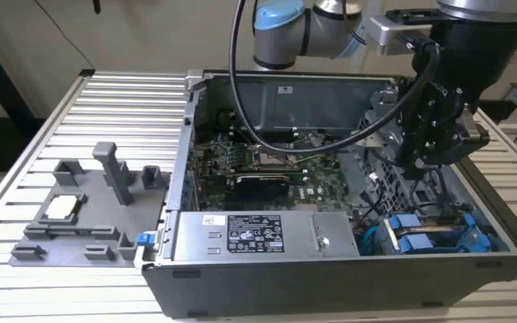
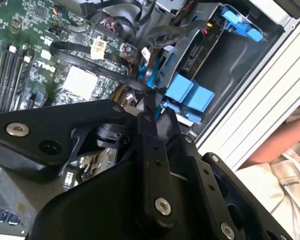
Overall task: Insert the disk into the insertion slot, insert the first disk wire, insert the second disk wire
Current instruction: 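Insert the second disk wire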
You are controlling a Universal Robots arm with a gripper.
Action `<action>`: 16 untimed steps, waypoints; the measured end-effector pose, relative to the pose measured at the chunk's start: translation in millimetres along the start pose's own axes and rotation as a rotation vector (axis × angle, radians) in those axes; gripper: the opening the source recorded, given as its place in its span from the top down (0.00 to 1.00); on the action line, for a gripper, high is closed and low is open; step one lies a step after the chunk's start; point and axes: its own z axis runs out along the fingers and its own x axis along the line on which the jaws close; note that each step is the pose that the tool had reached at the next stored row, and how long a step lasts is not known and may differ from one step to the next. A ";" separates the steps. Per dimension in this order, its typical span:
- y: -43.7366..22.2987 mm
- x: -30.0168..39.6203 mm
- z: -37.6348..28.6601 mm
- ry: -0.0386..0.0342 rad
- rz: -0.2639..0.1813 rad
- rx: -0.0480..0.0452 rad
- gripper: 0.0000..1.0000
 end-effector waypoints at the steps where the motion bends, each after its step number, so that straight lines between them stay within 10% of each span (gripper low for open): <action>1: 0.3 -0.1 0.6 0.0009 0.000 0.0031 0.72; 7: 2.5 -0.8 4.2 0.0002 -0.004 0.0317 0.65; 16: 3.1 -1.0 6.0 0.0009 -0.003 0.0371 0.75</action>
